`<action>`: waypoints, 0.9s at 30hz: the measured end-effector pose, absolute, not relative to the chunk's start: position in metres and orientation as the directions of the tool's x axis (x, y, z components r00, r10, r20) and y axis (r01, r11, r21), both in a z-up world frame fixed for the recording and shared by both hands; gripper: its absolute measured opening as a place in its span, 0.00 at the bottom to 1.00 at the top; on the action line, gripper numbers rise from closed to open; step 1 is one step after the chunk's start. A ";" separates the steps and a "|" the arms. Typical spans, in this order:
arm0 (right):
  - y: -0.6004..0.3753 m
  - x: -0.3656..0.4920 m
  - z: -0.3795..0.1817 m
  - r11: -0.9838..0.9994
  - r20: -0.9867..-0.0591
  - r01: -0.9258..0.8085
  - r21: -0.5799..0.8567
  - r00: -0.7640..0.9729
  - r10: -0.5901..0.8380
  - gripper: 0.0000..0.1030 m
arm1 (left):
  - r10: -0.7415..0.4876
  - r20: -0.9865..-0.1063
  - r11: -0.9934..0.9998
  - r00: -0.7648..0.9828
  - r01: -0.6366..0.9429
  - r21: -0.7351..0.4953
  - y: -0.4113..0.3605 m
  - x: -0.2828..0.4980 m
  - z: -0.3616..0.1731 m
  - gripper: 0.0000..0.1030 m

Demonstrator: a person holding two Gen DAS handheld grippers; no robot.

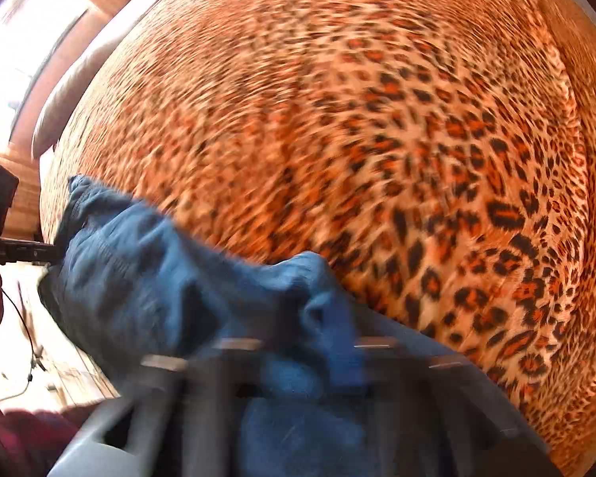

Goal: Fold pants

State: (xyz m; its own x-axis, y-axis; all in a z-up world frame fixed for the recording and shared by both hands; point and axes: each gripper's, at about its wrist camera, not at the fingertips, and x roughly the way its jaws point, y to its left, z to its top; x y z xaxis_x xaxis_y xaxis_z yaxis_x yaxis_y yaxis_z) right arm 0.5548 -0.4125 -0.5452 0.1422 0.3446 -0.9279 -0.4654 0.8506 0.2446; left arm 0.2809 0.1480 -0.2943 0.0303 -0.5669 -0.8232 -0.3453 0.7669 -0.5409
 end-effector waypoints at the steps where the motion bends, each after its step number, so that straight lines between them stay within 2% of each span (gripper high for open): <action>1: -0.411 0.546 -0.536 0.836 -0.909 -0.480 0.266 0.163 0.384 0.05 | -0.502 -0.864 0.816 0.052 -0.303 -0.492 0.143 0.274 -0.289 0.12; 2: -0.409 0.536 -0.532 0.831 -0.902 -0.500 0.242 0.200 0.383 0.05 | -0.420 -0.905 0.865 0.063 -0.272 -0.421 0.137 0.271 -0.289 0.11; 3: -0.409 0.537 -0.539 0.853 -0.923 -0.491 0.176 0.220 0.317 0.05 | -0.338 -0.939 0.903 0.063 -0.260 -0.342 0.134 0.271 -0.293 0.11; 4: -0.409 0.541 -0.548 0.871 -0.935 -0.466 0.157 0.214 0.283 0.05 | -0.310 -0.949 0.911 0.056 -0.267 -0.314 0.132 0.274 -0.298 0.12; 7: -0.421 0.553 -0.553 0.916 -0.928 -0.350 0.197 0.234 0.289 0.11 | -0.326 -0.938 0.874 0.117 -0.340 -0.346 0.145 0.283 -0.286 0.13; 9: -0.433 0.546 -0.533 0.910 -0.886 -0.306 0.281 0.282 0.369 0.24 | -0.343 -0.925 0.857 0.161 -0.348 -0.379 0.157 0.283 -0.266 0.14; 10: -0.438 0.542 -0.526 0.904 -0.870 -0.292 0.312 0.295 0.395 0.43 | -0.344 -0.919 0.847 0.192 -0.359 -0.392 0.162 0.281 -0.256 0.16; 11: -0.445 0.534 -0.519 0.899 -0.849 -0.269 0.345 0.318 0.421 0.57 | -0.350 -0.914 0.837 0.206 -0.370 -0.404 0.170 0.276 -0.248 0.27; 12: -0.459 0.521 -0.511 0.890 -0.823 -0.236 0.389 0.345 0.451 0.60 | -0.356 -0.910 0.826 0.212 -0.384 -0.413 0.174 0.271 -0.244 0.44; 14: -0.486 0.499 -0.508 0.877 -0.799 -0.175 0.447 0.363 0.480 0.62 | -0.409 -0.884 0.782 0.226 -0.413 -0.467 0.188 0.242 -0.236 0.60; 19: -0.590 0.408 -0.550 0.816 -0.808 0.187 0.547 0.371 0.457 0.63 | -0.585 -0.791 0.640 0.177 -0.500 -0.584 0.195 0.199 -0.272 0.58; 22: -0.647 0.346 -0.574 0.714 -0.802 0.380 0.588 0.384 0.457 0.65 | -0.605 -0.783 0.602 0.146 -0.559 -0.570 0.193 0.200 -0.300 0.55; 24: -0.668 0.308 -0.595 0.621 -0.781 0.475 0.624 0.397 0.482 0.65 | -0.615 -0.776 0.585 0.138 -0.580 -0.566 0.193 0.204 -0.308 0.50; 27: -0.678 0.282 -0.611 0.521 -0.751 0.543 0.659 0.441 0.491 0.65 | -0.570 -0.811 0.633 0.131 -0.560 -0.535 0.184 0.221 -0.314 0.50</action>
State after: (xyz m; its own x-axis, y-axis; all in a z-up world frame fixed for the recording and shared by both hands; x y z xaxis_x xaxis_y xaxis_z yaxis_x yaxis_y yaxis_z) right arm 0.2823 -0.6776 -0.6108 0.4412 0.4912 -0.7510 0.5426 0.5205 0.6592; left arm 0.2214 0.1838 -0.3141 0.1309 -0.5699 -0.8112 -0.5603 0.6325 -0.5348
